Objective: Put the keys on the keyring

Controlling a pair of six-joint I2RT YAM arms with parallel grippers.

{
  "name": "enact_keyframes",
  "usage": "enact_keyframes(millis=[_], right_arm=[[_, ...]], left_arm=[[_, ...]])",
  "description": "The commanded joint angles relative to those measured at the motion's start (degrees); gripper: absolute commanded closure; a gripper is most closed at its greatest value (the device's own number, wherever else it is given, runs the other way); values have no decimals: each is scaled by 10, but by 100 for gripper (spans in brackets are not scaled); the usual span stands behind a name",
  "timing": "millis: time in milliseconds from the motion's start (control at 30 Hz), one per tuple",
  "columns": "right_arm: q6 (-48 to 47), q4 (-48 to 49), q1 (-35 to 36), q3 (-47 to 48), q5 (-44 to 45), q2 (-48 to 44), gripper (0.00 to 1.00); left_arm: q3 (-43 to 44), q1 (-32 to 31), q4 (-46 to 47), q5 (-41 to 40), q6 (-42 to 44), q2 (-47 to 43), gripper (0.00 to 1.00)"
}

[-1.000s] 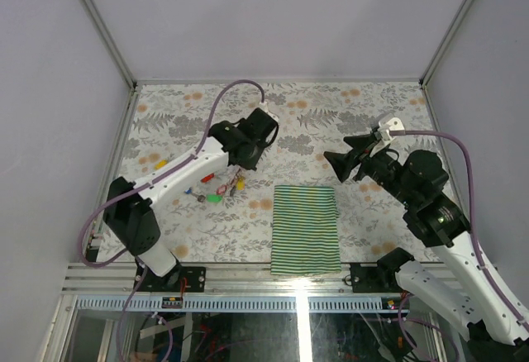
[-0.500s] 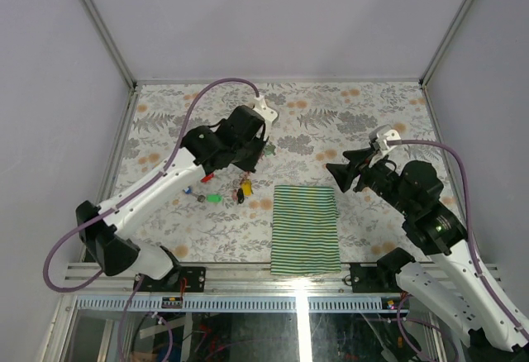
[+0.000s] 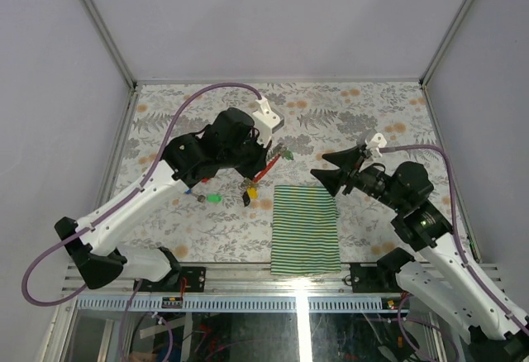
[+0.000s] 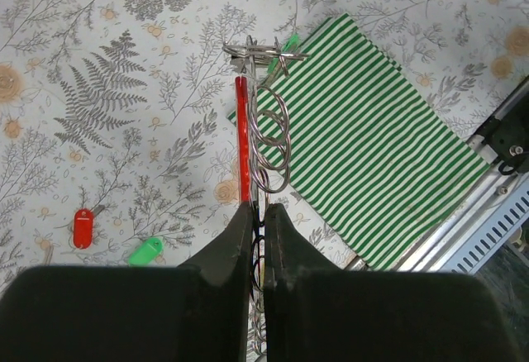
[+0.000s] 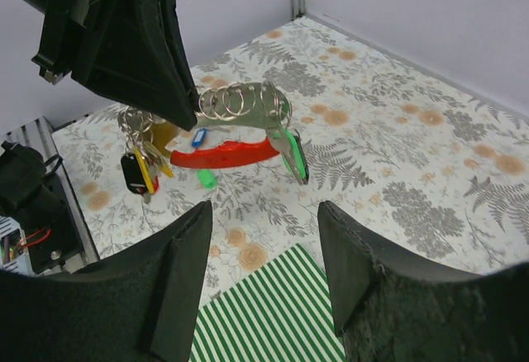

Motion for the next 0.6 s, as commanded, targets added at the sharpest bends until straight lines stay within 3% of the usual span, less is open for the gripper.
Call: enact_keyframes(millis=[0,267,567], right_arm=[[19,109,25,1,-24,30,39],[11,157,121,-17,10,45,49],[-89,225,199,-68,21,0,56]], left_arm=[[23,-9,39,30,17,-19,100],[-4,-13,67,65,35,-66,100],[-6,-14,74,102,45,-89,100]])
